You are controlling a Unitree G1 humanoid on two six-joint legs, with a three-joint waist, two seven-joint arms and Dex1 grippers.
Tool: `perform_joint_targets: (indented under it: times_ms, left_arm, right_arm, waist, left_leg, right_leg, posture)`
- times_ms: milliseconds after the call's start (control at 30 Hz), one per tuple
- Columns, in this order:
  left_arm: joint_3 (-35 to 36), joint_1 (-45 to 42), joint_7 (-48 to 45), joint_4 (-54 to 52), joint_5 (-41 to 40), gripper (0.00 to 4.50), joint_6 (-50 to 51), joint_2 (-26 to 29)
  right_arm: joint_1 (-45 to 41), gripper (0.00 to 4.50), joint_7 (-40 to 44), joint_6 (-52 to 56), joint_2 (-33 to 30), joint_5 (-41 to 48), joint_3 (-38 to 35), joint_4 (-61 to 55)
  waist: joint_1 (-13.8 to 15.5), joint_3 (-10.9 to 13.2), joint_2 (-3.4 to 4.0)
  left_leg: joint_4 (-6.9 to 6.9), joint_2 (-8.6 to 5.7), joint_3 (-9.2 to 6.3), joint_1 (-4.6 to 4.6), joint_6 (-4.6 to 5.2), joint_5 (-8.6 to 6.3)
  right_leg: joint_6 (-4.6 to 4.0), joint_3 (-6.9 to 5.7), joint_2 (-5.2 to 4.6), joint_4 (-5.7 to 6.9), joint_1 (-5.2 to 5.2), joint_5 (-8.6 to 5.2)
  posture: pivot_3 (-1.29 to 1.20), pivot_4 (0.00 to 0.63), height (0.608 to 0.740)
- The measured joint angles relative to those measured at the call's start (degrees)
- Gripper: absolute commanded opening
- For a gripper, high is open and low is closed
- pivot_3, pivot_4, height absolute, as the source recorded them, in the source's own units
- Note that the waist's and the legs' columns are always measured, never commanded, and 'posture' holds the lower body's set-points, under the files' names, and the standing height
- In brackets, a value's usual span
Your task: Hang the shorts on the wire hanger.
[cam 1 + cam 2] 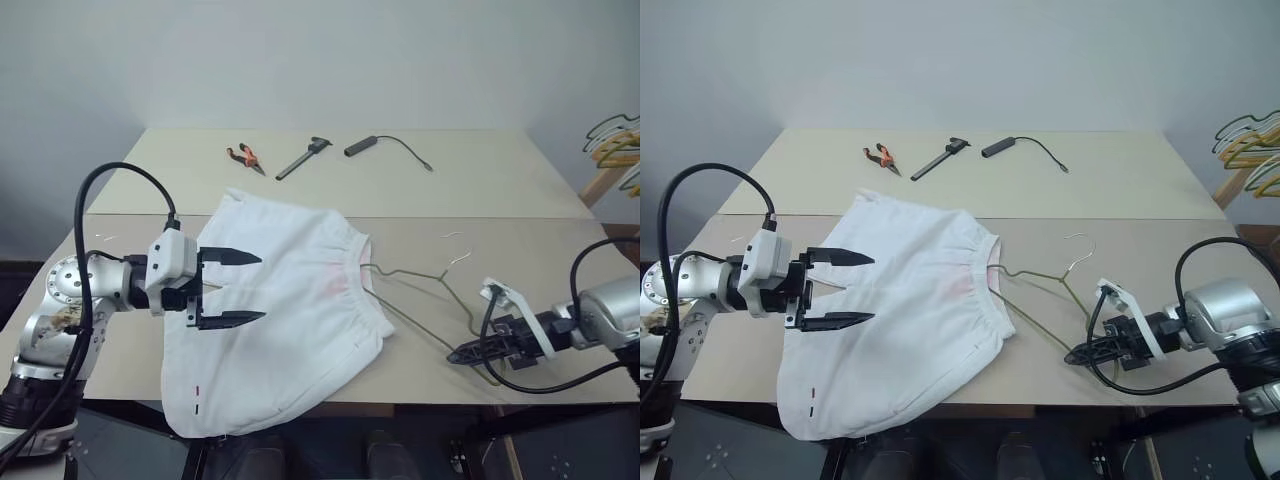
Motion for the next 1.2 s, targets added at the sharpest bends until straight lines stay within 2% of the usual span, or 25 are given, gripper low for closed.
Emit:
perform_joint_targets:
  times_ms: [267,433,767,1200]
  left_arm:
    - [0.34,1.66,0.09,-0.81,-0.07,4.48,-0.01,0.97]
    - [0.34,1.71,0.47,-0.99,-0.09,4.48,-0.01,0.97]
    - [0.24,1.43,0.77,-1.04,-0.10,4.48,0.00,0.86]
    - [1.35,2.08,0.86,-2.09,-0.37,4.48,0.34,1.24]
  right_arm:
    - [1.45,0.00,4.02,-1.32,-8.61,0.49,0.11,-3.18]
    - [-1.78,0.00,3.80,-2.31,-7.31,-1.19,0.16,0.59]
    - [-7.06,0.00,-0.57,-2.64,2.27,-4.89,0.87,8.72]
    - [-7.01,0.00,-0.77,-4.02,-1.81,-6.46,-2.45,12.61]
  waist:
    - [1.18,0.03,0.05]
    - [1.08,0.03,0.05]
    - [1.34,0.03,0.05]
    - [1.35,0.03,0.05]
  left_leg:
    - [0.00,-0.01,0.05,0.09,0.00,0.00]
    - [-0.04,0.00,0.05,0.14,0.00,0.00]
    - [-0.01,-0.01,0.03,-0.01,-0.01,0.00]
    - [-0.02,-0.01,0.04,0.02,0.00,0.00]
  right_leg:
    - [-0.01,0.00,-0.02,0.07,0.00,0.01]
    - [-0.02,0.00,-0.01,0.05,0.04,0.01]
    - [-0.01,0.00,-0.01,0.05,-0.05,0.01]
    - [-0.01,0.00,-0.01,0.05,-0.04,0.01]
  posture:
    - [0.03,0.081,0.740]
    - [0.02,0.079,0.740]
    - [0.04,0.071,0.740]
    - [0.05,0.073,0.740]
